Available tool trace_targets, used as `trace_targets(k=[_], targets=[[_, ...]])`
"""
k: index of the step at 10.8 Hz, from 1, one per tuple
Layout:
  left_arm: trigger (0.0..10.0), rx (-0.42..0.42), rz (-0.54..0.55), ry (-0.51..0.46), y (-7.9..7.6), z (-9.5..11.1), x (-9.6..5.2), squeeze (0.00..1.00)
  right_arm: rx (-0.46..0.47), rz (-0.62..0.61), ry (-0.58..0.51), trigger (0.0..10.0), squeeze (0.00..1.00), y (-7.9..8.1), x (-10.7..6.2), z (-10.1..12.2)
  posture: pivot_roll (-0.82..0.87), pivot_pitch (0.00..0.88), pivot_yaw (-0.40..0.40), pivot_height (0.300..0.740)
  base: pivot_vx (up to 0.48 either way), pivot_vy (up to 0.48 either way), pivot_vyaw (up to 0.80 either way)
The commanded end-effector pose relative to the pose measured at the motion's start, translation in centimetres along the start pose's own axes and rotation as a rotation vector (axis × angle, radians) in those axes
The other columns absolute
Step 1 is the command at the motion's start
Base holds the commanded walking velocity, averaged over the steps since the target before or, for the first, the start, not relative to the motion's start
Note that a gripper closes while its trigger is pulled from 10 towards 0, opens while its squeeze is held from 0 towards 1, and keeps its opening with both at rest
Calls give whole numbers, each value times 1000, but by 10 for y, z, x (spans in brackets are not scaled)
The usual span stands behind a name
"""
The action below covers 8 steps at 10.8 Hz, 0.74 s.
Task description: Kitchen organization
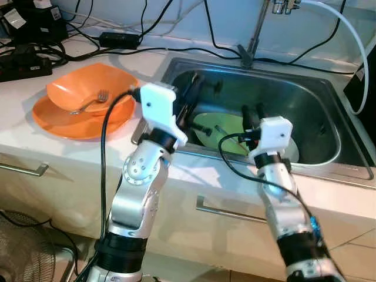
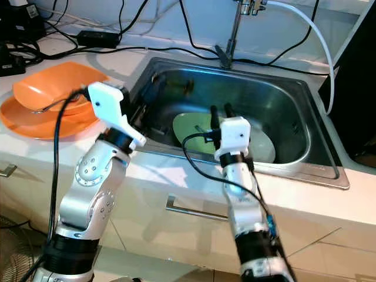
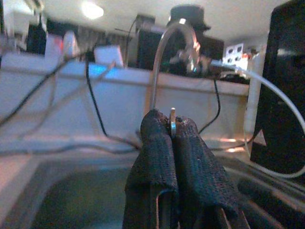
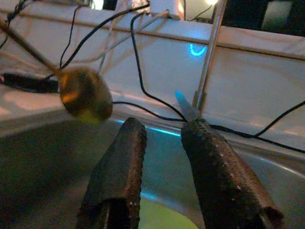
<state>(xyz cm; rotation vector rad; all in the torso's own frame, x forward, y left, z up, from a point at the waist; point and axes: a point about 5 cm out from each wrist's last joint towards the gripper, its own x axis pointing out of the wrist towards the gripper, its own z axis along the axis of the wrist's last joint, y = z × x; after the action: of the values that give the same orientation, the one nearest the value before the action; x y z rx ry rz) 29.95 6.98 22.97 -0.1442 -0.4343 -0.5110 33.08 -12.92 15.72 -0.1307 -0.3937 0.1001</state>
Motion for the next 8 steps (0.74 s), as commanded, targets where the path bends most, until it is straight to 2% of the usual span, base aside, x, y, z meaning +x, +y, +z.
trace_targets(k=[1, 3, 4, 5, 8], targets=[[10000, -33, -5, 35, 2, -7, -3, 0, -27, 33, 15, 10000, 1000, 1, 4, -1, 146, 82, -26, 740, 0, 0, 0], [10000, -53, -7, 38, 4, -7, -5, 0, -152, 121, -14, 10000, 1000, 5, 11, 6, 150, 79, -27, 740, 0, 0, 0], [10000, -66, -3, 36, 6, -7, -5, 0, -185, 161, -17, 10000, 1000, 8, 15, 9, 148, 78, -25, 740, 0, 0, 0], [10000, -73, -3, 35, 7, -7, -6, 0, -202, 202, -40, 10000, 0, 11, 17, 14, 147, 76, -25, 740, 0, 0, 0], [10000, -87, -12, 27, 8, -4, -7, 0, -220, 249, -72, 10000, 0, 14, 22, 21, 149, 67, -23, 740, 0, 0, 0]])
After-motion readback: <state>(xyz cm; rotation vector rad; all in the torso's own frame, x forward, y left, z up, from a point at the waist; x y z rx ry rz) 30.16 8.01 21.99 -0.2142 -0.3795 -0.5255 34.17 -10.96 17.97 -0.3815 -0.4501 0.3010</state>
